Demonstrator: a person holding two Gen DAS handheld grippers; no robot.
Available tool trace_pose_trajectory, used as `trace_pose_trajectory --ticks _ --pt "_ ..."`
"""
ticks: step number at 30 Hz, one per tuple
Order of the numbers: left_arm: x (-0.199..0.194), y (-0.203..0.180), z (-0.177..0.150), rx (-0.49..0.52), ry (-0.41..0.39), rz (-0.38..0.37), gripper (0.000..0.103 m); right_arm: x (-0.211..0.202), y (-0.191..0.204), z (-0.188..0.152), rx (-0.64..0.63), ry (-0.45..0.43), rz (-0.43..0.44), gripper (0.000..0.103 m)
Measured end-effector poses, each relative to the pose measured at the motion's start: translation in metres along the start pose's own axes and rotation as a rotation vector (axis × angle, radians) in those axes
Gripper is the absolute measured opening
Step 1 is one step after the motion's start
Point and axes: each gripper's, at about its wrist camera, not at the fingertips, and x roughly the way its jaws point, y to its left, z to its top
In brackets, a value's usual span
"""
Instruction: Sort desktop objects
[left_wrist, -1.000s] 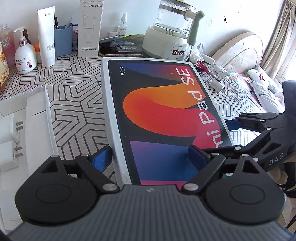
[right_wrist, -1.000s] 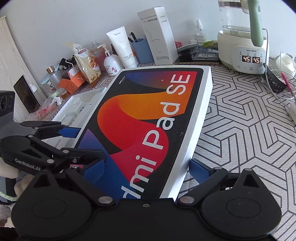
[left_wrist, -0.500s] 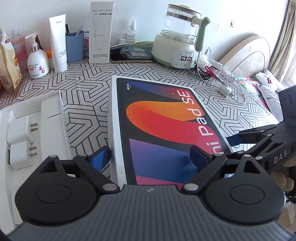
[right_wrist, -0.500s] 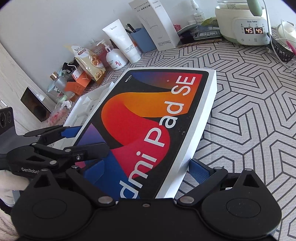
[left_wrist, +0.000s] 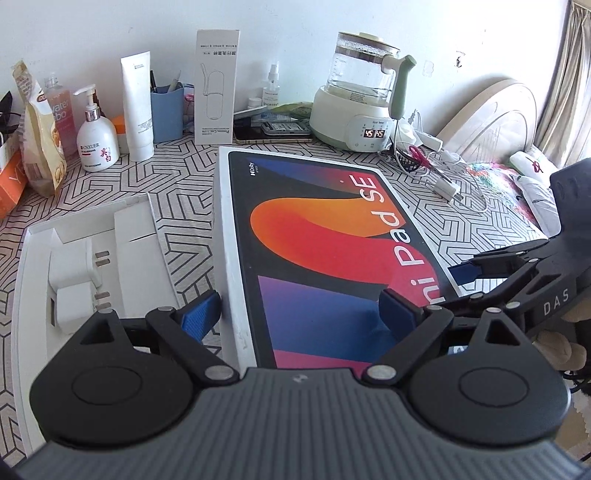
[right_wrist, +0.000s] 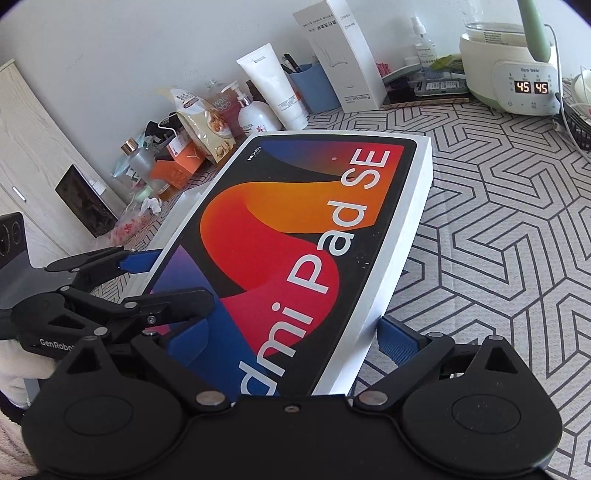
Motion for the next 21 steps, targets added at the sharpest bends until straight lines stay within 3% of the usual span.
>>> trace_pose_trajectory --ticks 13,21 --pt "-0.054 0.048 -0.019 -0.108 -0.075 0.059 0.092 0.025 0.064 0.018 -0.117 0.008 0.042 0.101" --pt "-0.069 0.083 -0.020 -0.143 -0.038 0.079 0.092 0.049 0.094 0.026 -0.179 0.016 0.060 0.100"
